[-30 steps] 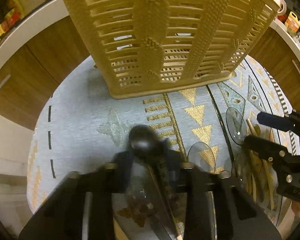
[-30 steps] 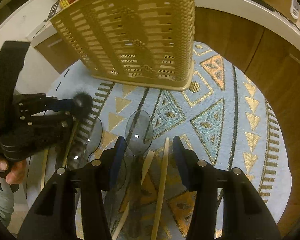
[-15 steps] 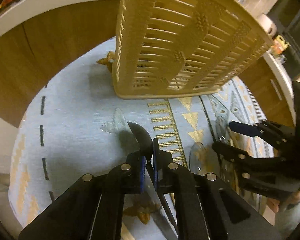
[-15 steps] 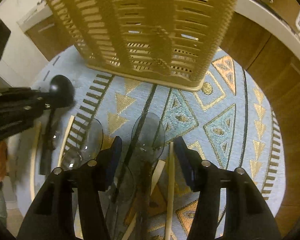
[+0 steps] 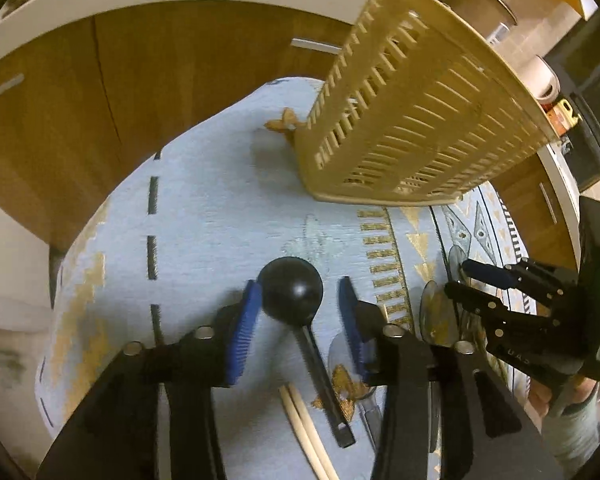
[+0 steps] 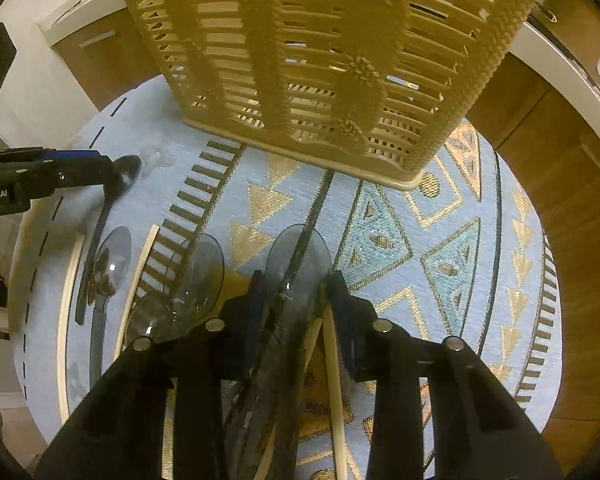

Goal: Organize utensils
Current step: 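Grasp the black ladle with the left tool while the right tool grasps a clear plastic spoon, then lift the ladle with the left tool while the right tool carries the spoon toward the yellow basket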

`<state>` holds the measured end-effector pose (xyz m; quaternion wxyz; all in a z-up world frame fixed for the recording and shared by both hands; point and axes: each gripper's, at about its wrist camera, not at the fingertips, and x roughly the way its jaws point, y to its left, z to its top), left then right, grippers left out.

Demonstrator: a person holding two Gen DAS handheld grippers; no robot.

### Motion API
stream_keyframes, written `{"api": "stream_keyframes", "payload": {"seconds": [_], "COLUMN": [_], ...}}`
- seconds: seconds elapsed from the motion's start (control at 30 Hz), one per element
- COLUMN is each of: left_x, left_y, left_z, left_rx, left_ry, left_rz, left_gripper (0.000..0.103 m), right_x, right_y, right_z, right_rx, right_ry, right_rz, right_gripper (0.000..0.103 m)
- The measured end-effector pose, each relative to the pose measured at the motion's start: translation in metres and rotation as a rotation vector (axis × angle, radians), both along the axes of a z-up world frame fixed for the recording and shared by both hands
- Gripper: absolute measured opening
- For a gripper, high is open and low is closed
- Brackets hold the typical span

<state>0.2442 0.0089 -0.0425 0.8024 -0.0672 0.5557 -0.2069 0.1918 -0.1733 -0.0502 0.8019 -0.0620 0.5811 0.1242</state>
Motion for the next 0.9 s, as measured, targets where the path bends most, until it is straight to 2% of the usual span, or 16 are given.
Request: {"api": "stream_keyframes", "payload": {"seconds": [0.1,0.23,0.27,0.3,0.33,0.4,0.47,0.57,0.73,0.9], "left_x": [0.000,0.002,0.001,0.000,-0.002,-0.007,-0.011,-0.021,-0.055,-0.083], "left_y": [-0.007,-0.038,-0.041,-0.047,-0.053,-0.059,-0.057,-0.054,-0.035,-0.027], "left_z": [0.001,-0.011,-0.010,-0.010,-0.010,-0.009,-0.006,0.005,0.048,0.085], "left_rx": [0.022,0.187,0.205,0.243,0.298,0.346,0.336,0.276,0.125,0.021], "left_ry": [-0.001,0.016,0.000,-0.010,-0.033,-0.066,-0.082,-0.155,-0.330,-0.488], "left_rz": [-0.015,-0.027,-0.032,-0.039,-0.042,-0.047,-0.037,-0.027,-0.001,0.027], "left_gripper": [0.049,0.050,0.050,0.049,0.042,0.036,0.036,0.035,0.035,0.035], "right_x": [0.001,0.002,0.002,0.002,0.001,-0.002,-0.006,-0.017,-0.047,-0.076], "right_y": [-0.012,-0.025,-0.027,-0.028,-0.030,-0.037,-0.041,-0.048,-0.066,-0.078], "right_z": [0.004,0.009,0.010,0.011,0.013,0.020,0.027,0.043,0.075,0.100], "right_rx": [0.033,0.053,0.058,0.061,0.067,0.079,0.091,0.131,0.229,0.337], "right_ry": [0.004,-0.001,-0.003,-0.007,-0.011,-0.023,-0.050,-0.109,-0.239,-0.363], "right_rz": [-0.006,-0.008,-0.008,-0.006,-0.003,0.006,0.018,0.030,0.041,0.045], "right_gripper": [0.030,0.030,0.030,0.030,0.030,0.030,0.030,0.030,0.030,0.030]}}
